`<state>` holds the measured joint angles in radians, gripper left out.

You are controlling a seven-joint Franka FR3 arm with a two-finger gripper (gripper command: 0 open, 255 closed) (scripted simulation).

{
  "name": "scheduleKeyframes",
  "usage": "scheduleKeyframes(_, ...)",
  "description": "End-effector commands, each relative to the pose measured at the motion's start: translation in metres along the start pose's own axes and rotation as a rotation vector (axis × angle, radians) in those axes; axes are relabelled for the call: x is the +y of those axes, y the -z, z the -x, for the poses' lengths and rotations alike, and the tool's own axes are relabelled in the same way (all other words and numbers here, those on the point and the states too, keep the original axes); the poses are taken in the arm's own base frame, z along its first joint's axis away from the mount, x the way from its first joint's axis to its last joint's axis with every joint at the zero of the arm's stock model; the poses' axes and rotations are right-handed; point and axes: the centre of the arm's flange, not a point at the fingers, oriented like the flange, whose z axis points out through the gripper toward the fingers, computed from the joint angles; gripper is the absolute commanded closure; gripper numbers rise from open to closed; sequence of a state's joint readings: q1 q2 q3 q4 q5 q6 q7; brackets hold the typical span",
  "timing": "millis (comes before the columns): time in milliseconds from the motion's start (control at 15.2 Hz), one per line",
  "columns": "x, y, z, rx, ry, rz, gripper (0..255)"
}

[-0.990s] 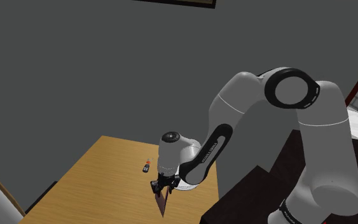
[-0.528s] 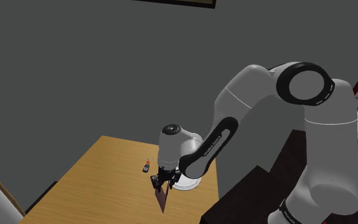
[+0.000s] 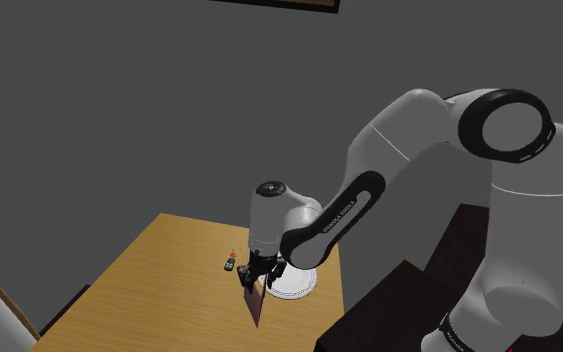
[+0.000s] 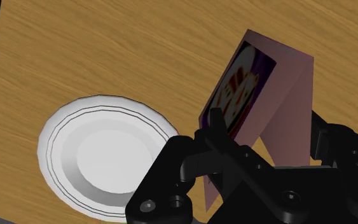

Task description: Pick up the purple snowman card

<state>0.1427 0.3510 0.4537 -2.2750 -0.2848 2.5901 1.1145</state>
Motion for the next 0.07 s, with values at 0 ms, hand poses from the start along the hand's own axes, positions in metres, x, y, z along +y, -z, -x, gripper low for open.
scheduleKeyframes(0, -0.0001, 0.0028, 0.0006, 0.000, 0.000, 0.000, 255)
